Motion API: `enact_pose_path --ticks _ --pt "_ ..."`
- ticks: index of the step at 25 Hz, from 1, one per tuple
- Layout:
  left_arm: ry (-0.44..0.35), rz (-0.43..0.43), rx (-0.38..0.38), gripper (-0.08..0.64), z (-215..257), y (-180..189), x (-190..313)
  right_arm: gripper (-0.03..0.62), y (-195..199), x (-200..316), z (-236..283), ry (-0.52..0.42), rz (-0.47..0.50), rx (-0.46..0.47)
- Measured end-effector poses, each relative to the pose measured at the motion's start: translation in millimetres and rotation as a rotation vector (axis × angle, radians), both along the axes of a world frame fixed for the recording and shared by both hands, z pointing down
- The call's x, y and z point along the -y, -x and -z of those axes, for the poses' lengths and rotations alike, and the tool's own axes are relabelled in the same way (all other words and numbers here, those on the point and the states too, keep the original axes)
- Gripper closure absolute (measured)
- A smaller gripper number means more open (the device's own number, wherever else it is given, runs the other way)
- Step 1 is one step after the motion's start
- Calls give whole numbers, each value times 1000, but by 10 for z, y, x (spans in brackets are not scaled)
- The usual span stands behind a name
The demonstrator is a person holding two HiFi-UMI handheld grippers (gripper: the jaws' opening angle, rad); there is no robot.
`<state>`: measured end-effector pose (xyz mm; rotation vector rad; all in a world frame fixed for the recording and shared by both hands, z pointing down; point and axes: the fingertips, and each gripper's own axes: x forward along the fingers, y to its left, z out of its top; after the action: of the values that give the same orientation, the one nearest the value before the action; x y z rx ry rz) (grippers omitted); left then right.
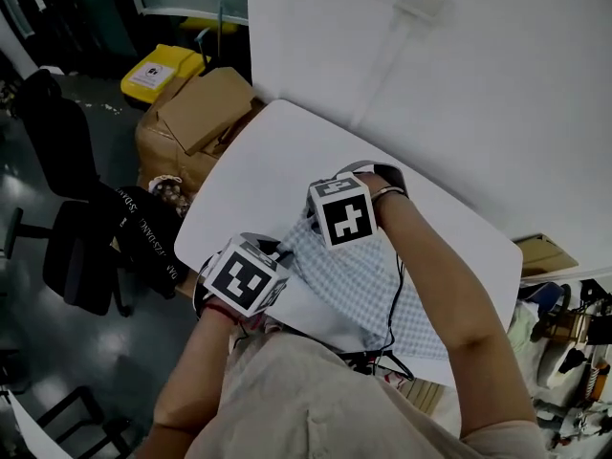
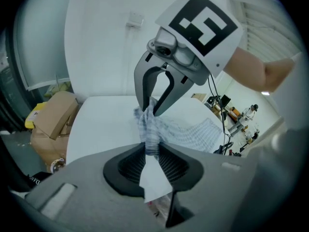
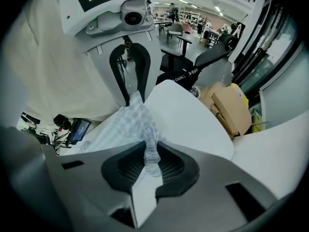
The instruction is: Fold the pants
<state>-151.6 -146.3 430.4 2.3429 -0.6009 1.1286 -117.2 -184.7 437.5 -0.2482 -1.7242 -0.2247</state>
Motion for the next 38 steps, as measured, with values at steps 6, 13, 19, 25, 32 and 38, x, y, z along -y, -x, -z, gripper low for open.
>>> enact_pose_path --ticks 6,13,19,25,32,38 --pt "10 74 86 469 -84 759 157 520 753 127 -121 6 48 42" --pt "44 176 160 469 -314 1656 262 520 1667 260 -391 10 96 83" --pt "98 246 188 469 -748 2110 355 518 2143 423 -777 -13 130 74" --pt "132 272 184 469 -1184 2322 469 518 2343 538 -1183 -18 174 67" --pt "119 249 194 469 -1702 2311 590 509 2344 635 -1680 -1 189 70" --pt "110 250 257 400 -1947 2488 625 351 2352 793 -1784 53 117 107"
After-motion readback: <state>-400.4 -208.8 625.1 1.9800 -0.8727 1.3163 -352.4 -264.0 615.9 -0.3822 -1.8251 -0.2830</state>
